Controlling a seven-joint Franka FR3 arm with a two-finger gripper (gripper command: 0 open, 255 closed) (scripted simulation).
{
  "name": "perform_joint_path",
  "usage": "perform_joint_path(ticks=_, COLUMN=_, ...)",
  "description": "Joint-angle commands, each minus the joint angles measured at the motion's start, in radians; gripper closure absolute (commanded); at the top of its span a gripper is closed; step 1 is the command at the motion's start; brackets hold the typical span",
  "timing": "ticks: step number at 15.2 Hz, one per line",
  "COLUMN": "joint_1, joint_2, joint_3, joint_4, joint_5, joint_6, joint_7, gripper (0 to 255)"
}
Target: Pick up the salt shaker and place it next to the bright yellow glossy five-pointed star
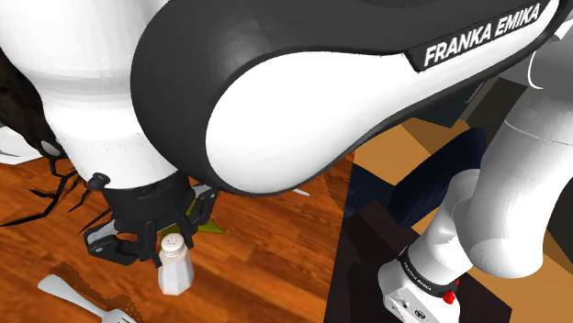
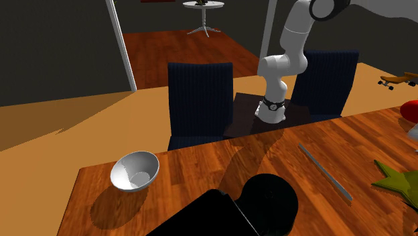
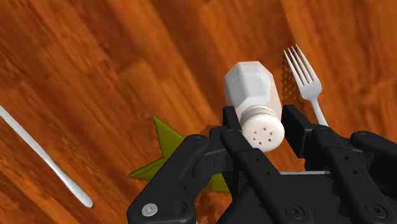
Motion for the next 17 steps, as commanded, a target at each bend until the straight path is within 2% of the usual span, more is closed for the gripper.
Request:
perform_joint_path(ticks=1, joint_1=0.003, joint_2=0.010, joint_3=-0.001, joint_4=-0.016, joint_5=-0.008, joint_6=0.024, joint_7=0.007, gripper=255)
perform_joint_path(ticks=14, joint_1=0.017, joint_2=0.081, joint_3=-0.019, joint_4=-0.119, joint_5=-0.065, joint_6=0.180, joint_7=0.048, gripper=255)
perform_joint_path(ticks=17, joint_1=0.017, joint_2=0.081, joint_3=-0.019, joint_4=-0.119, joint_5=-0.065, joint_6=0.180, joint_7=0.048, gripper=255)
